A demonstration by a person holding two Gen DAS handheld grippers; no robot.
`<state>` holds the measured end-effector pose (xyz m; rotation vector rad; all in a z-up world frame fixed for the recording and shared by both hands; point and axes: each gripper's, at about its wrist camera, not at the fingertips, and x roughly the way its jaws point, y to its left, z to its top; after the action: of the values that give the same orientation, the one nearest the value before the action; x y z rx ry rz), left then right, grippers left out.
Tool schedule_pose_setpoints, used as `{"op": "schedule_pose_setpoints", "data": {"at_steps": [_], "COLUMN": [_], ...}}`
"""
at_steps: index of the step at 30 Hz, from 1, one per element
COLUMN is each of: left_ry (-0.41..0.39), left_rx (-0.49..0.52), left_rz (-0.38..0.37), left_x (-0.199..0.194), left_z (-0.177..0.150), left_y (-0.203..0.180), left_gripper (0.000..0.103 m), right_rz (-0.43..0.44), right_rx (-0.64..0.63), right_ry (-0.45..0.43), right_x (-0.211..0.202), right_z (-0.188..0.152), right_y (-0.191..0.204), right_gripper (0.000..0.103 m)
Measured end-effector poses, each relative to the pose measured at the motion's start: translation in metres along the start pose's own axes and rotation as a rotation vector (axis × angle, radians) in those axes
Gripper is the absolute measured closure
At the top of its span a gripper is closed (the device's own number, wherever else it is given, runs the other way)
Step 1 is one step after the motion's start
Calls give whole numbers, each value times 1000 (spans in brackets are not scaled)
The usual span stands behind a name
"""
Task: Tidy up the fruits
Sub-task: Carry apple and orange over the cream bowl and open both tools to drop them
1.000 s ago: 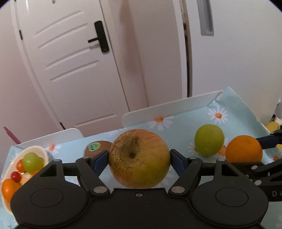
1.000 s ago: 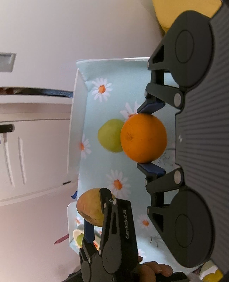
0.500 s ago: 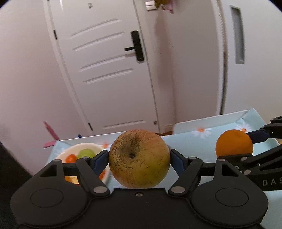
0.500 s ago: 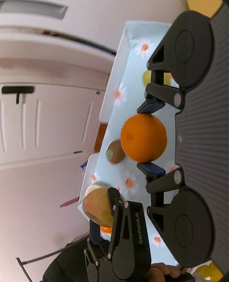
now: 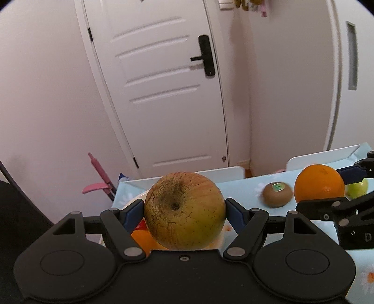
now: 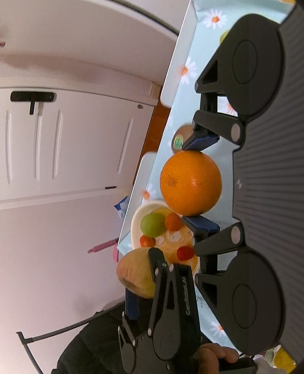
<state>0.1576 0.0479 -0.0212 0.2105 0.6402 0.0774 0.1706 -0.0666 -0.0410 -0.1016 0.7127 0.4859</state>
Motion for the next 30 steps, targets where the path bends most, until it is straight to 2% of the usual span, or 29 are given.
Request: {"op": "schedule_pose_setpoints", "data": {"at_steps": [12, 20, 23, 25, 27, 30], "left_ry": [51, 56, 56, 52, 30, 12], "left_rx": [57, 111, 127, 143, 143, 115], "left_rz": [-82, -158, -160, -162, -153, -145], "left_x": [65, 89, 91, 89, 82, 68], "left_z": [-16, -18, -20, -20, -19, -18], "left_y": [68, 68, 66, 65, 65, 72], "left_gripper": [25, 25, 24, 20, 1, 0], "right_rz": [-55, -104, -112, -111, -104, -90], "right_rx": [51, 93, 91, 89, 80, 57], "right_ry": [50, 83, 92, 95, 93, 91], "right_x": [61, 77, 78, 77, 76, 74], "right_z": [7, 3, 2, 3, 4, 5], "right_y": [50, 51, 48, 47, 46, 45], "right_gripper": [29, 29, 29, 29, 29, 29]}}
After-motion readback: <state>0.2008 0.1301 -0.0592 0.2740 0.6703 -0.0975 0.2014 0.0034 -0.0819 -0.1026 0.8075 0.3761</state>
